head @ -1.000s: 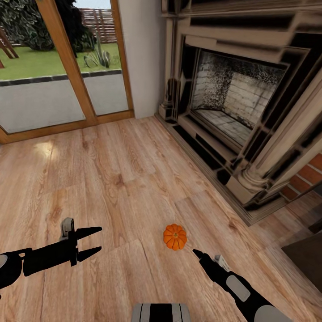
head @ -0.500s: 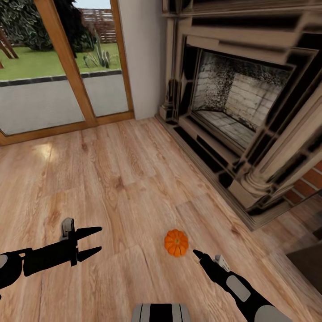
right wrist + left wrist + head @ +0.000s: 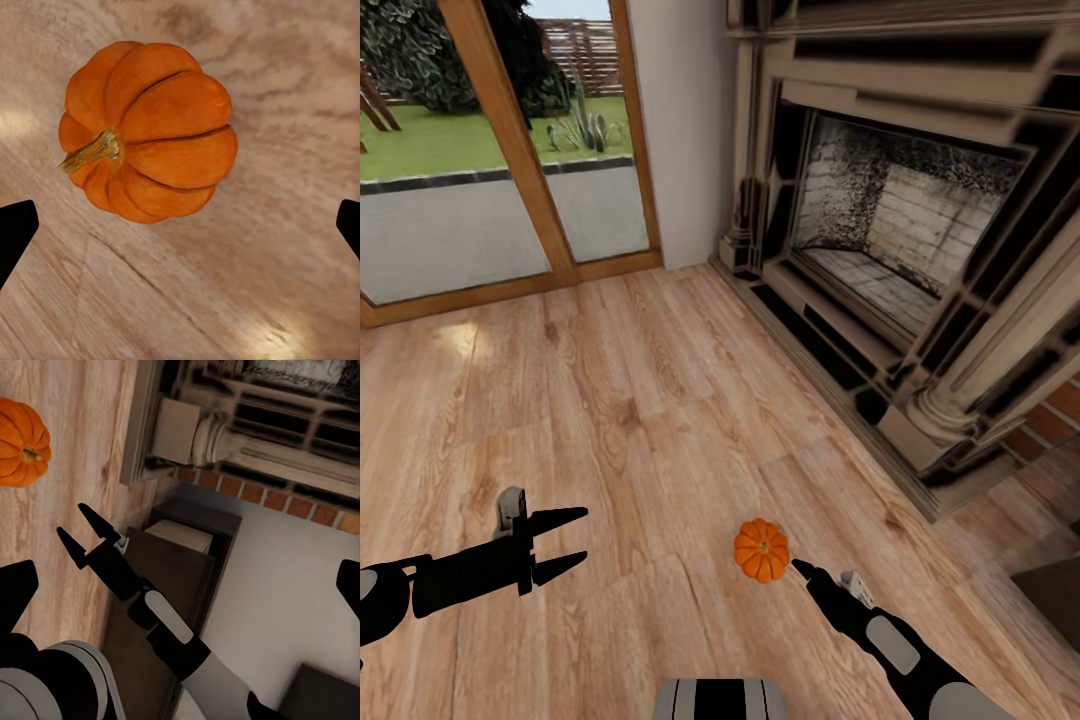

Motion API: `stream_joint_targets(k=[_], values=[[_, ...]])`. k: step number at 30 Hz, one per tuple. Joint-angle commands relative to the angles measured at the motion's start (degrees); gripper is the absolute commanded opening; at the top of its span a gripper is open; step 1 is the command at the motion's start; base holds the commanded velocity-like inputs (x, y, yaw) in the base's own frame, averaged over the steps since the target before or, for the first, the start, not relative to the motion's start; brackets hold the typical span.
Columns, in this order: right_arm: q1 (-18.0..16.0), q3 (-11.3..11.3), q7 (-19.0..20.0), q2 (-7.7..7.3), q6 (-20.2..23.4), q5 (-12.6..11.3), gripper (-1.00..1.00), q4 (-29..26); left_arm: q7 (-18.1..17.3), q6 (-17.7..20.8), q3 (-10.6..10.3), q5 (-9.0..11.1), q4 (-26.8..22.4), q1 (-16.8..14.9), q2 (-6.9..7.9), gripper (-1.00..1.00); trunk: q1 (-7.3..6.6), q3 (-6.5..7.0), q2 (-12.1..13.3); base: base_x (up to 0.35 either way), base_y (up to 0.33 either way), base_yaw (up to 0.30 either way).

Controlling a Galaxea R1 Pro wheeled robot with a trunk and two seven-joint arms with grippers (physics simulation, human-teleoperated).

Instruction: Place each of the two pumpkins and all three candles from the living room inside a cabinet in the living room (use any cabinet), then make sure every cabinet is closed, and position the cauldron so it is next to a table in the living room.

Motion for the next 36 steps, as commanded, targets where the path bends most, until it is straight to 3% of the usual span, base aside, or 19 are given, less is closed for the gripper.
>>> stream_joint_targets(k=[1,30,36], values=[[0.0,0.2,0.1,-0.05,0.1,-0.4,1.00,0.0,0.6,0.1,0.0,0.6,0.0,0.0,0.03,1.00,-0.01,-0.04,0.0,0.049,0.080,0.000],[0.0,0.2,-0.3,-0.03,0.1,-0.3,1.00,0.1,0.6,0.1,0.0,0.6,-0.1,0.0,-0.06,1.00,-0.01,-0.04,0.0,0.082,0.021,0.000],[0.0,0.3,-0.4,0.02,-0.3,-0.2,1.00,3.4,0.5,0.1,0.2,0.6,-0.1,0.0,-0.03,1.00,-0.01,-0.04,0.0,0.003,0.000,0.000]])
